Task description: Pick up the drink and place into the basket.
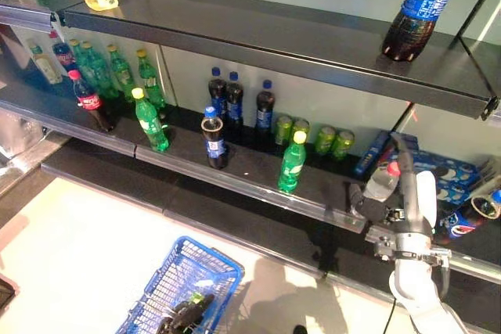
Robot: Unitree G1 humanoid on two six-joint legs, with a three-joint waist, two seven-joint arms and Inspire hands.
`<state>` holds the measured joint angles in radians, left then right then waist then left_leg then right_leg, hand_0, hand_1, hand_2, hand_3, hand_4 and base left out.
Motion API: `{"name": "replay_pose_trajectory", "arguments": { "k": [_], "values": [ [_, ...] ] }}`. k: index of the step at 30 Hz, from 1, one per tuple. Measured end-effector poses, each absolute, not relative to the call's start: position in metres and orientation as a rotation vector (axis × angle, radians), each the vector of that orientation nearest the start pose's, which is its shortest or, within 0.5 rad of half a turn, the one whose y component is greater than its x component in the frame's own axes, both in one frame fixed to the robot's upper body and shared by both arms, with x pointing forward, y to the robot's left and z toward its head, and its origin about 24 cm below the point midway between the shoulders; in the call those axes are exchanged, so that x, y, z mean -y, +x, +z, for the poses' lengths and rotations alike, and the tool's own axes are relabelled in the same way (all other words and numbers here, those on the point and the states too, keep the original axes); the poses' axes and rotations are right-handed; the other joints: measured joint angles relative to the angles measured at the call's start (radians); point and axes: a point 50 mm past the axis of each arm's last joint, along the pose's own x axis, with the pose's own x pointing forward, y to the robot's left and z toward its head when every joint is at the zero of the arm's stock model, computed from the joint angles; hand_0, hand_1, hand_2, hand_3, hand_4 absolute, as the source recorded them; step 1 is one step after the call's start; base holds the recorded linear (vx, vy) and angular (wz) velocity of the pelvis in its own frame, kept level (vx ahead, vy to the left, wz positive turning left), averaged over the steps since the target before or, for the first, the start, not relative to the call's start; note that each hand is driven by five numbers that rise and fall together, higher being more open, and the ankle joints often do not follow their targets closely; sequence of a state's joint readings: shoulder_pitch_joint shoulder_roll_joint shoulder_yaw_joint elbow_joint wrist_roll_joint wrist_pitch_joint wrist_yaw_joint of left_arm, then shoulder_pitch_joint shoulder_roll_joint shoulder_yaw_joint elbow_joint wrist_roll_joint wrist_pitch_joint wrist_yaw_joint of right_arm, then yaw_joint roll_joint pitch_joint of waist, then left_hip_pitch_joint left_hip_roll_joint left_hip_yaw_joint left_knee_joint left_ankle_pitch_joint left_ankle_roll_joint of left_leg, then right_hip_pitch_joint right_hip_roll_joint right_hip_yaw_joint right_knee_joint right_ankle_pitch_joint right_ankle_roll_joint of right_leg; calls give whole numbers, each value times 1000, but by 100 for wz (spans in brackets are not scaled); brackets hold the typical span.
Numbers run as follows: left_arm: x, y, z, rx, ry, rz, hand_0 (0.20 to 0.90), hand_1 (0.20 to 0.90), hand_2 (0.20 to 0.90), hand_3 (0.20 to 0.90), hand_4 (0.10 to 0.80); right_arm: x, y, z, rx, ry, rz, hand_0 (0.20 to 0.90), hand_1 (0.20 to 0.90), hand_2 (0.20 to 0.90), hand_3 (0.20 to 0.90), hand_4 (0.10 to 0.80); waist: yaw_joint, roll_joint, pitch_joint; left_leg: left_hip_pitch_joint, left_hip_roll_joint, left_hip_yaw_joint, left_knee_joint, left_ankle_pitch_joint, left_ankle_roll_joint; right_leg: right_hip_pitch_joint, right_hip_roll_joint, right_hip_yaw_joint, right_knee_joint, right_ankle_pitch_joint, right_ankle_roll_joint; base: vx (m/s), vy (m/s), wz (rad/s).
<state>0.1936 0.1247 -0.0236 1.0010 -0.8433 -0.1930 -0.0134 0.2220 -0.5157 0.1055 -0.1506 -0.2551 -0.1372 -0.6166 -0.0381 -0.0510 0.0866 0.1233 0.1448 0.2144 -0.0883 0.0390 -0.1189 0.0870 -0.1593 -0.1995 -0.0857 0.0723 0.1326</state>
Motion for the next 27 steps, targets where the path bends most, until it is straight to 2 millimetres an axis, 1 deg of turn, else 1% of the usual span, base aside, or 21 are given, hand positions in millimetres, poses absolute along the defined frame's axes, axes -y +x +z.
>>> {"name": "replay_pose_trajectory", "arguments": {
  "k": [4,8,11,13,14,15,19,20,21,23,24,25,27],
  "values": [
    [-212,70,-157,-886,-575,609,300,300,300,200,100,241,196,71,282,-692,-481,900,900,900,900,800,1,-7,-5,2,1,14,1,-1,0,-4,1,13,0,2,0,14,40,-9],
    [-214,67,-157,-887,-575,622,300,300,300,200,100,245,194,72,281,-696,-507,900,900,900,900,800,-21,-16,-11,3,2,18,1,-1,0,-5,2,17,0,4,-1,3,3,-2],
    [-216,67,-157,-887,-574,628,300,300,300,200,100,248,188,67,243,-687,-513,900,900,900,900,800,-21,-23,-15,10,4,27,0,-3,-2,-8,2,22,0,4,-1,8,0,-11],
    [-216,64,-158,-892,-573,637,300,300,300,200,100,249,184,63,221,-691,-515,900,900,900,900,800,-21,-24,-22,17,6,49,-3,-7,-4,-15,1,22,0,5,0,-1,0,-23],
    [-216,64,-158,-892,-573,637,300,300,300,200,100,249,184,63,221,-691,-515,900,900,900,900,800,-21,-24,-22,17,6,49,-3,-7,-4,-15,1,22,0,5,0,1,-4,-32],
    [-217,61,-158,-901,-562,637,300,300,300,200,100,250,183,63,218,-685,-528,900,900,900,900,800,-26,-22,-27,20,6,70,-3,-10,-5,-27,0,22,0,15,-1,2,-10,-31],
    [-216,58,-159,-917,-550,627,300,300,300,200,100,254,177,60,203,-669,-586,900,900,900,900,800,-56,-14,-29,32,5,99,2,-13,-5,-36,3,51,0,22,-2,7,-19,-28],
    [-216,55,-159,-928,-547,627,300,300,300,200,100,255,176,59,200,-659,-606,900,900,900,900,800,-65,-12,-32,34,5,109,1,-15,-5,-41,5,64,0,25,-2,10,-12,-23],
    [-215,57,-159,-927,-547,622,300,300,300,200,100,256,175,59,200,-658,-619,900,900,900,900,800,-78,-12,-33,36,2,115,1,-15,-5,-45,6,72,0,27,-2,15,-14,-27],
    [-215,52,-160,-940,-547,627,300,300,300,200,100,258,174,57,192,-657,-641,900,900,900,900,800,-80,-8,-35,38,5,132,0,-16,-4,-47,7,85,0,31,-2,4,-11,-28],
    [-214,55,-160,-940,-544,612,300,300,300,200,100,261,173,55,179,-644,-662,900,900,900,900,800,-92,-5,-33,47,1,149,-1,-19,-3,-57,10,106,0,35,-1,-12,-23,-35],
    [-213,54,-160,-946,-542,608,300,300,300,200,100,263,172,55,174,-636,-674,900,900,900,900,800,-106,-2,-32,52,2,161,-4,-22,0,-58,11,117,-4,34,3,-6,-32,-41],
    [-212,52,-161,-957,-538,596,300,300,300,200,100,265,171,56,173,-635,-695,900,900,900,900,800,-113,4,-32,61,3,181,-5,-26,0,-66,9,127,-5,37,0,0,-43,-36]
  ]
}}
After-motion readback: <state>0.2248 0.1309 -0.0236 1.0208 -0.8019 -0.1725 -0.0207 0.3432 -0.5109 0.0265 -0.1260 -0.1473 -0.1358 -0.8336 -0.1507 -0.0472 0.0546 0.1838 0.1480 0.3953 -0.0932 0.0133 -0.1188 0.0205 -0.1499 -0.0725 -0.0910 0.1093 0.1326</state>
